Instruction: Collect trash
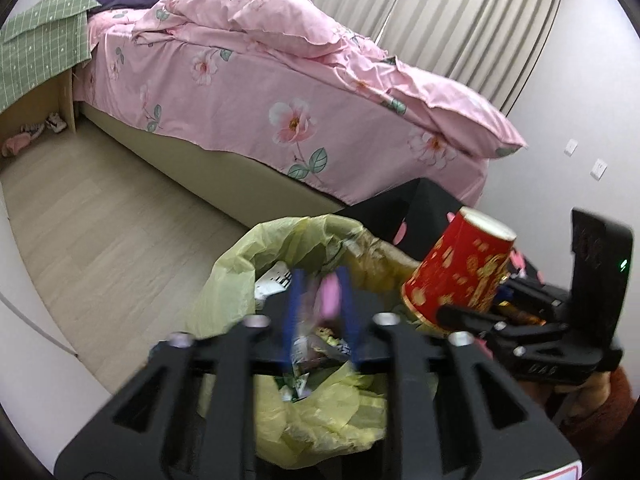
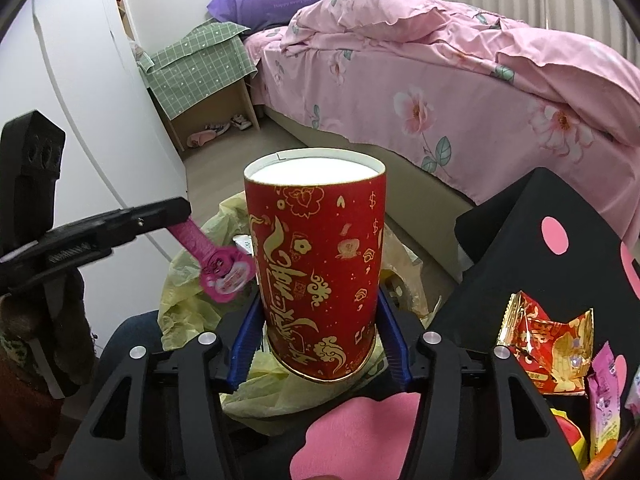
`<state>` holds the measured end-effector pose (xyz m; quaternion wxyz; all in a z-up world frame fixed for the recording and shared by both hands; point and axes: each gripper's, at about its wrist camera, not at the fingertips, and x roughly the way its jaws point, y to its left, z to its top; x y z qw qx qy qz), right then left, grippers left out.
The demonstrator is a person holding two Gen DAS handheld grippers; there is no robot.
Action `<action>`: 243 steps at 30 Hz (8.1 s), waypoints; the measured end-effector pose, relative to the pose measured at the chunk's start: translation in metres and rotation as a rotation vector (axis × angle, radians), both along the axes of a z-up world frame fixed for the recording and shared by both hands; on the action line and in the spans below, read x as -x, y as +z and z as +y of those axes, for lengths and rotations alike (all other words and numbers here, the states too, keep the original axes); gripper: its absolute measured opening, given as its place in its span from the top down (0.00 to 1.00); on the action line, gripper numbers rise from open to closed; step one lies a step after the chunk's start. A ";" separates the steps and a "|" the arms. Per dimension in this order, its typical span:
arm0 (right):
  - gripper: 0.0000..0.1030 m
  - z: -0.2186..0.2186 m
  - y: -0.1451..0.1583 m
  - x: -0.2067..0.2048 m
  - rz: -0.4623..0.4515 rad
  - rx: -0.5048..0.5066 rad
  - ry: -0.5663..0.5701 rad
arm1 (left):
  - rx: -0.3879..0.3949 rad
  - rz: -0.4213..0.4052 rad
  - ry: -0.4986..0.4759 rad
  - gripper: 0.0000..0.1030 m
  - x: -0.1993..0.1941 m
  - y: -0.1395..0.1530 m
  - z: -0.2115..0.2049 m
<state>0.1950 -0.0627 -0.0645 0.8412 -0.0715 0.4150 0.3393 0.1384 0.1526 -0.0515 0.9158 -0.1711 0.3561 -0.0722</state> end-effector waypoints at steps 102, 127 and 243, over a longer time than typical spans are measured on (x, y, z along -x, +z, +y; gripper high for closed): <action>0.38 -0.337 -0.001 0.020 -0.067 0.000 -0.430 | 0.049 0.047 -0.422 0.49 0.038 0.004 -0.228; 0.91 -0.359 -0.026 0.048 -0.040 0.003 -0.744 | 0.103 0.107 -0.462 0.23 0.032 -0.007 -0.246; 0.56 -0.057 0.032 0.046 -0.152 0.039 -0.083 | 0.002 -0.023 0.084 0.42 0.024 0.027 -0.023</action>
